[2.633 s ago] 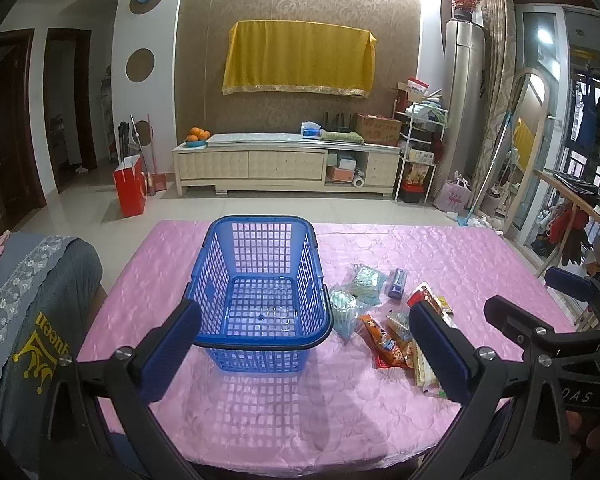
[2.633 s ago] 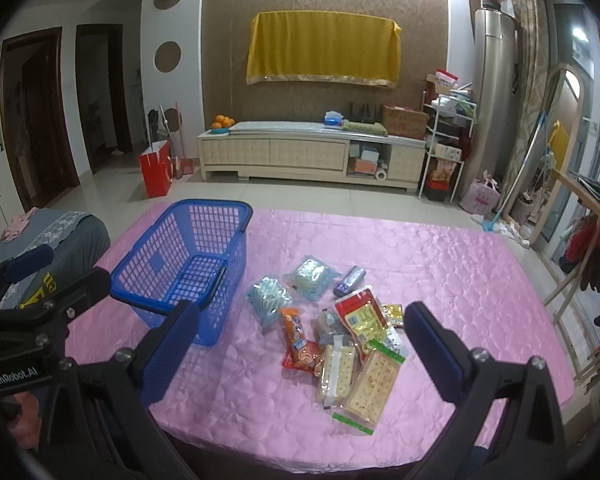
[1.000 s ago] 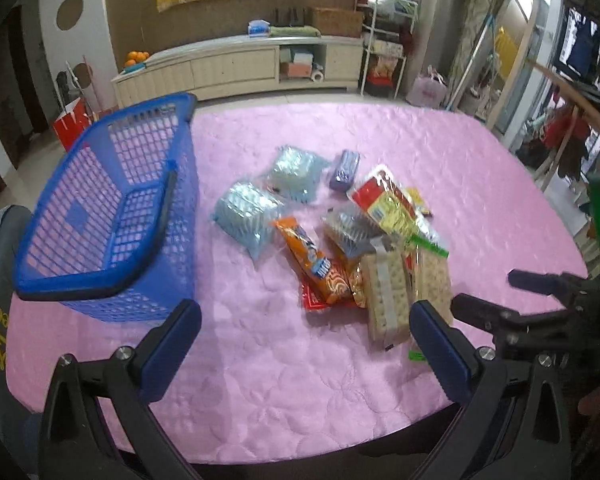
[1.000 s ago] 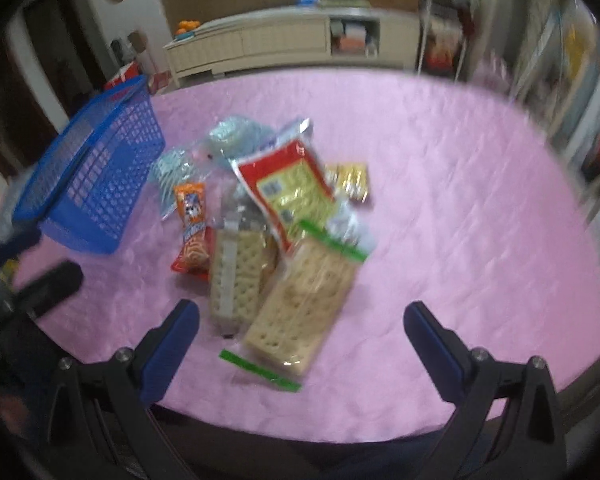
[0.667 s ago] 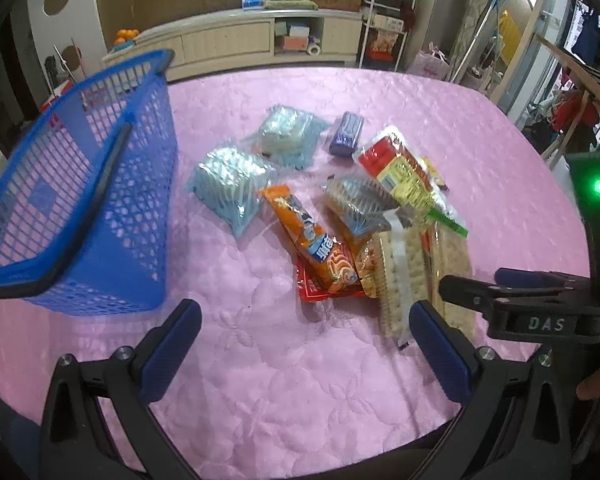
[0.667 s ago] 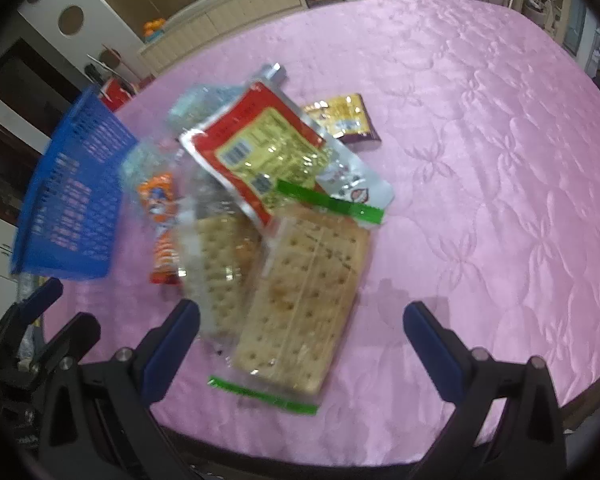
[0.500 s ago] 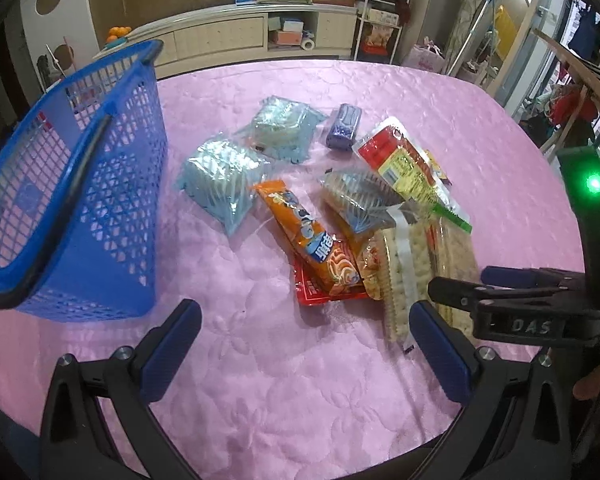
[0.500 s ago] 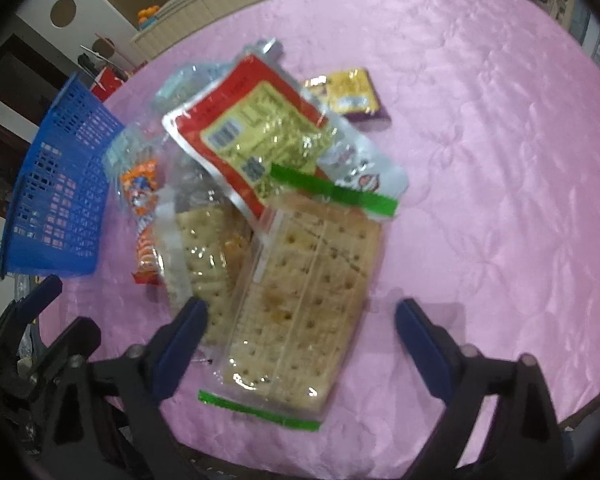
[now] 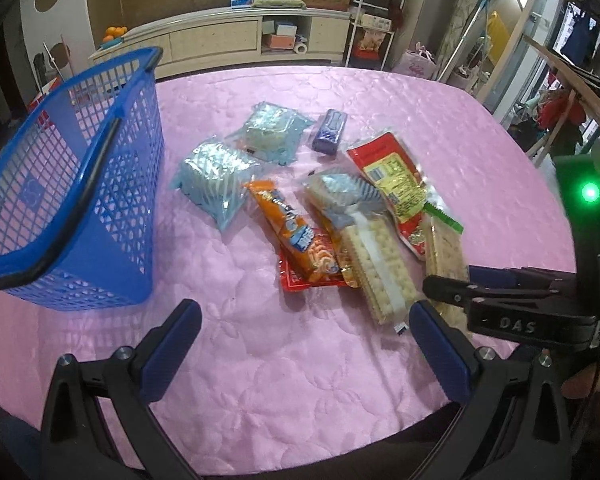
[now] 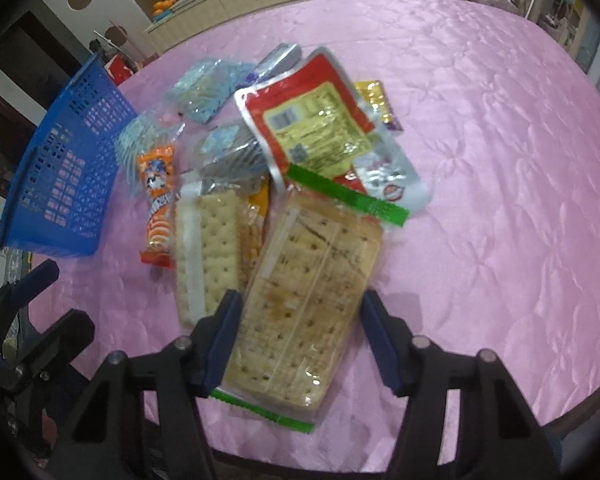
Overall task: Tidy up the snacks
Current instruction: 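Grasp a cracker pack with the right tool while the left tool grasps another cracker pack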
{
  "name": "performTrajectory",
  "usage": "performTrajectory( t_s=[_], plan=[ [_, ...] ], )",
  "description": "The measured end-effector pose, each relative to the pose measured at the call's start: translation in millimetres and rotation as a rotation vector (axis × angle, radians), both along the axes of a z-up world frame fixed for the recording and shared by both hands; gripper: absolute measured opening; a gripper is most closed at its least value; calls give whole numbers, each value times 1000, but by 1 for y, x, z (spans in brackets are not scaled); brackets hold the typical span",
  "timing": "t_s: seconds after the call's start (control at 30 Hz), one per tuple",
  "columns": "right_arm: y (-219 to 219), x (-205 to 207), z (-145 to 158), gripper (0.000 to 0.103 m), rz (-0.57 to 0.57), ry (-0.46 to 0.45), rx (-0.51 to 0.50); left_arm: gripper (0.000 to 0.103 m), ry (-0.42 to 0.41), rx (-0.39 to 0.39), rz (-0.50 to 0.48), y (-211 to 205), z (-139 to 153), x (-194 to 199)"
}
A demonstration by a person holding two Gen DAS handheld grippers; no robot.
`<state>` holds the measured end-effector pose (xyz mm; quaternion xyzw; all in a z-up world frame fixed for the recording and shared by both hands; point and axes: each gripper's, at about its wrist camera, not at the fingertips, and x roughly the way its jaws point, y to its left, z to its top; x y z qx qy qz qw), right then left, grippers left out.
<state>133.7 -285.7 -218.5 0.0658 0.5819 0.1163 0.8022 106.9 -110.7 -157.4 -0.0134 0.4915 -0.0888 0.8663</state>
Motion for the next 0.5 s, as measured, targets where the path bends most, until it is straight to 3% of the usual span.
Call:
performTrajectory(
  t_s=[0.2, 0.33, 0.5],
  plan=[
    [-23, -15, 18, 65, -6, -49, -10, 103, 62, -1, 0, -21, -3, 11],
    [-39, -16, 25, 65, -10, -75, -38, 103, 115, -57, 16, -36, -9, 23],
    [-53, -17, 25, 65, -9, -99, -70, 91, 160, 18, 50, -60, -23, 33]
  ],
)
